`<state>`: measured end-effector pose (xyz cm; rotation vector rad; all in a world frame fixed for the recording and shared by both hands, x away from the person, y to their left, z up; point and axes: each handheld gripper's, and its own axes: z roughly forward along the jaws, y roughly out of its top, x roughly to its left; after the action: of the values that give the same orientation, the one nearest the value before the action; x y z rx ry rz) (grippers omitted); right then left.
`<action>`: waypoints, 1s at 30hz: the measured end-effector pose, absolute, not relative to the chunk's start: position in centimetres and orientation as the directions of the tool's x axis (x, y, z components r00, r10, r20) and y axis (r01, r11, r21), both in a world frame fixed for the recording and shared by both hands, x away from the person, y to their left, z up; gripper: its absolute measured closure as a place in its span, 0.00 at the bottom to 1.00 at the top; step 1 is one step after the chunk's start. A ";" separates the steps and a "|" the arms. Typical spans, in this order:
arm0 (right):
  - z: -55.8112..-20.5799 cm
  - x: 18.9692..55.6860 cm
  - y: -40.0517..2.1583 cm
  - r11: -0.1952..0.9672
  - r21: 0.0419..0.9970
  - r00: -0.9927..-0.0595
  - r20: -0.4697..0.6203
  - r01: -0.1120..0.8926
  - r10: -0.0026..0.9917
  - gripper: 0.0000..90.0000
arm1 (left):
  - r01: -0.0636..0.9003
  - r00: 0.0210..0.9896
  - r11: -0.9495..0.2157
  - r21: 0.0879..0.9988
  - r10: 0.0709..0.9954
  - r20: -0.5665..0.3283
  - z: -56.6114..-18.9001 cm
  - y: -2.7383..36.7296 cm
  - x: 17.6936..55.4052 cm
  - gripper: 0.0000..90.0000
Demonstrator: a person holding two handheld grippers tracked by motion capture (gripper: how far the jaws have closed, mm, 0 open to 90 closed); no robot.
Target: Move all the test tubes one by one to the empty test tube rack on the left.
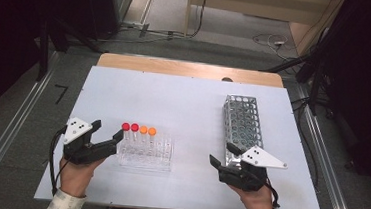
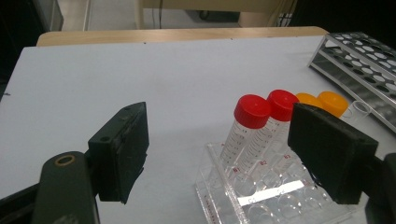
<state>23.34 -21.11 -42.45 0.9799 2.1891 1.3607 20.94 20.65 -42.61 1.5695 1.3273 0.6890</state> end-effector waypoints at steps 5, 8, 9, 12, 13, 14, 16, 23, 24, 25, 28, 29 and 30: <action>-42.4 23.5 -22.0 0.276 0.890 -0.669 0.043 0.363 0.742 0.32 | 0.427 0.248 0.031 0.904 0.957 -0.149 -42.8 21.1 20.6 0.24; -42.3 23.5 -22.6 0.267 0.891 -0.655 0.045 0.368 0.754 0.32 | 0.428 0.244 0.031 0.903 0.958 -0.148 -42.9 21.3 20.5 0.24; -42.3 23.5 -22.8 0.265 0.892 -0.651 0.043 0.367 0.758 0.32 | 0.429 0.242 0.032 0.903 0.959 -0.149 -43.0 21.4 20.4 0.24; -42.2 23.6 -23.5 0.256 0.893 -0.640 0.046 0.370 0.767 0.32 | 0.430 0.237 0.032 0.902 0.960 -0.146 -43.2 21.6 20.3 0.24; -42.2 23.6 -23.7 0.252 0.894 -0.636 0.047 0.372 0.770 0.32 | 0.432 0.235 0.033 0.901 0.961 -0.147 -43.2 21.6 20.3 0.24; -42.2 23.6 -23.9 0.252 0.893 -0.633 0.046 0.372 0.772 0.32 | 0.431 0.234 0.035 0.902 0.961 -0.149 -43.2 21.7 20.3 0.24; -42.2 23.7 -24.3 0.248 0.894 -0.626 0.045 0.372 0.779 0.32 | 0.432 0.231 0.034 0.901 0.962 -0.147 -43.3 21.8 20.2 0.24; -42.1 23.8 -25.6 0.227 0.897 -0.599 0.051 0.380 0.799 0.32 | 0.434 0.226 0.031 0.901 0.964 -0.142 -43.5 22.0 19.9 0.24; -42.1 23.8 -25.8 0.224 0.897 -0.594 0.052 0.381 0.803 0.32 | 0.434 0.224 0.034 0.900 0.964 -0.144 -43.5 22.1 19.8 0.24; -42.1 23.8 -26.0 0.222 0.897 -0.591 0.053 0.383 0.805 0.32 | 0.434 0.223 0.036 0.900 0.964 -0.146 -43.5 22.2 19.8 0.24; -42.1 23.8 -26.5 0.217 0.897 -0.579 0.051 0.385 0.814 0.32 | 0.434 0.215 0.040 0.900 0.965 -0.146 -43.7 22.3 19.8 0.24; -42.1 23.8 -26.7 0.216 0.897 -0.576 0.051 0.386 0.816 0.32 | 0.434 0.214 0.037 0.900 0.966 -0.143 -43.7 22.4 19.7 0.24; -42.1 23.8 -26.8 0.214 0.898 -0.574 0.052 0.385 0.817 0.32 | 0.436 0.213 0.036 0.899 0.967 -0.142 -43.7 22.4 19.7 0.24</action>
<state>23.80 -26.83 -42.14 1.1119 2.0578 1.3245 19.71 22.43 -43.73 1.5542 1.3703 0.7162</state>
